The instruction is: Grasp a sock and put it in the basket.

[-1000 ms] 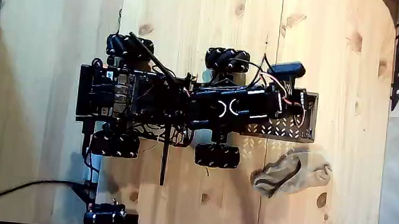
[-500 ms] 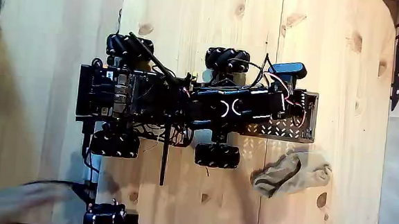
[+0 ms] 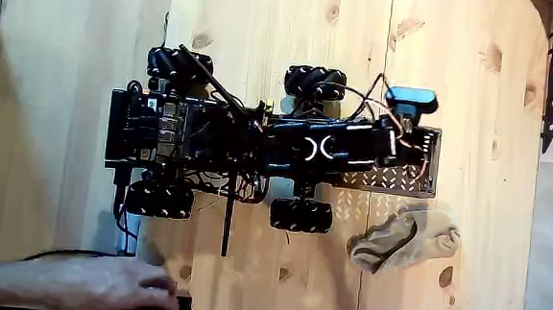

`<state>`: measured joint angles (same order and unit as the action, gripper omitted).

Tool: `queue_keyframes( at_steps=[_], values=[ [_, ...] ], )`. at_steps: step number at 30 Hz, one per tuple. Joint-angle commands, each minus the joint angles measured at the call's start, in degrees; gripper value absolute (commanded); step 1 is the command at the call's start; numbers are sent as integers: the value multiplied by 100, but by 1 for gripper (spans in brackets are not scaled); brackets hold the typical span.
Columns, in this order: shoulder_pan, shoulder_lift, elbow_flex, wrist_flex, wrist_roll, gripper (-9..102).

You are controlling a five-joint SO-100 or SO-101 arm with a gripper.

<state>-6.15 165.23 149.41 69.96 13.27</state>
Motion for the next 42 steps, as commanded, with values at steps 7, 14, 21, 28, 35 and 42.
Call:
queue_keyframes(
  at_steps=[7, 14, 21, 28, 35, 42],
  values=[
    [237, -3735, -4474, 1063, 1389, 0],
    [967, -6407, -6179, 255, 1450, 0],
    [1916, -8104, -6293, -1661, 958, 0],
    [2558, -8525, -6293, -2268, -589, 0],
    [2153, -7550, -6574, -1995, -562, 0],
    [2101, -7075, -7822, 35, 510, 0]
  ],
)
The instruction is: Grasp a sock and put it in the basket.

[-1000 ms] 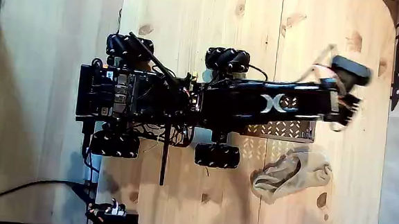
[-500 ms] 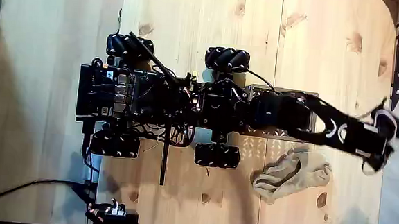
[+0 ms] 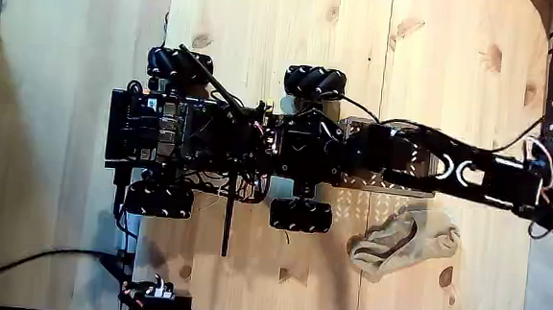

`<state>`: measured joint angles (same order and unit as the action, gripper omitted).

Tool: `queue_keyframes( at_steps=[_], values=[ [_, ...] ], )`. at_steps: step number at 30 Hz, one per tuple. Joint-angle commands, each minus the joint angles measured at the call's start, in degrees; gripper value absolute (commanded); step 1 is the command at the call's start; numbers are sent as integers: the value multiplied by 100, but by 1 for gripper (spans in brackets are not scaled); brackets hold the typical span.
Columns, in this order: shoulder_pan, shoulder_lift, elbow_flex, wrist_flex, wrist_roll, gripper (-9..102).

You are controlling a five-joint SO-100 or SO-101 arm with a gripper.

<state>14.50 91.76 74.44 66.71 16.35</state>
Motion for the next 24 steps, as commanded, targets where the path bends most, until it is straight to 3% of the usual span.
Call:
queue_keyframes(
  at_steps=[1, 9, 21, 24],
  values=[
    [97, 264, -325, 360, 193, 0],
    [923, -62, -325, -53, 387, 0],
    [747, -70, -246, -958, 149, 0],
    [677, -35, -237, -1151, -26, 13]
  ],
)
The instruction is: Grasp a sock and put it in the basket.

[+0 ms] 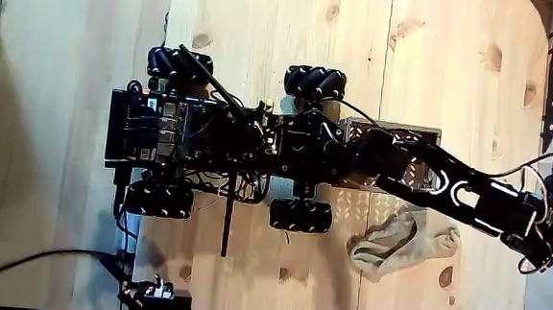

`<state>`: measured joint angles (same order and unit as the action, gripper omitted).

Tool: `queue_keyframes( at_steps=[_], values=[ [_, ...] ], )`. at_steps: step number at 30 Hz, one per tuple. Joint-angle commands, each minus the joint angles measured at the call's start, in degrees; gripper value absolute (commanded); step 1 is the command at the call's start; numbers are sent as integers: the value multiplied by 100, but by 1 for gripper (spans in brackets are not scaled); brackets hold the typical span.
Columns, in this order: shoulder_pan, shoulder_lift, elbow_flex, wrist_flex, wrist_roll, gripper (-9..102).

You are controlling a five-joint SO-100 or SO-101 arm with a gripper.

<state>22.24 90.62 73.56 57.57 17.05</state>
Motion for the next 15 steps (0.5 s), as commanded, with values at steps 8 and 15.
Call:
queue_keyframes(
  at_steps=[8, 15],
  values=[
    [-642, 677, -105, -123, -299, 15],
    [-448, 158, -105, 18, -325, 18]
  ],
)
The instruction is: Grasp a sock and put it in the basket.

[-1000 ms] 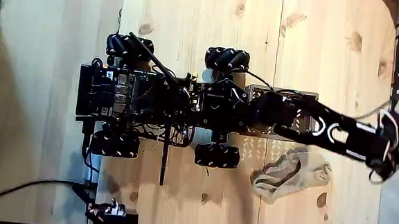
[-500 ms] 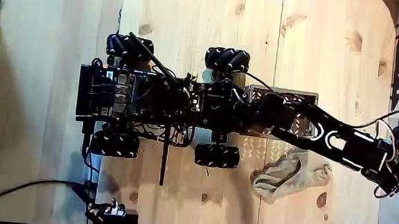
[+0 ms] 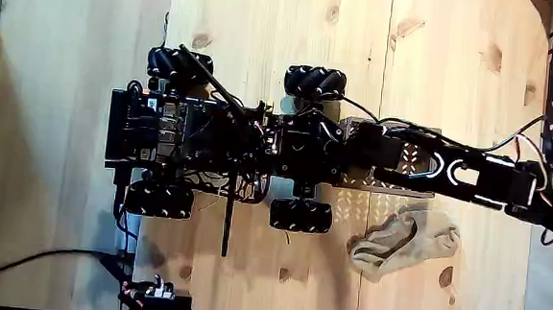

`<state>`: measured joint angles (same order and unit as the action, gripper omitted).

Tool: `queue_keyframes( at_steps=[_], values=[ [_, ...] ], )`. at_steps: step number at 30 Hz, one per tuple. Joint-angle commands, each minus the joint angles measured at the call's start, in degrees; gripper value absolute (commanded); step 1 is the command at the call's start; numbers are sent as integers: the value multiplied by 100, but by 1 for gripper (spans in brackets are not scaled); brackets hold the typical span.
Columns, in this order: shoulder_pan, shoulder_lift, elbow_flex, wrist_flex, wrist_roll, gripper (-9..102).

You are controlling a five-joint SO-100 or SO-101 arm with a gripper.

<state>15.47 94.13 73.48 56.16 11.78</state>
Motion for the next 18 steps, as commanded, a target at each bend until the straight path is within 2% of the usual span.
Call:
queue_keyframes(
  at_steps=[1, 3, 6, 10, 18],
  values=[
    [352, -457, -97, 211, 272, 22],
    [589, -1037, -97, 299, 272, 31],
    [1028, -1740, -105, 571, -141, 37],
    [1573, -2171, -158, 1371, -703, 37],
    [2180, -1793, -176, 2971, -1213, 37]
  ],
)
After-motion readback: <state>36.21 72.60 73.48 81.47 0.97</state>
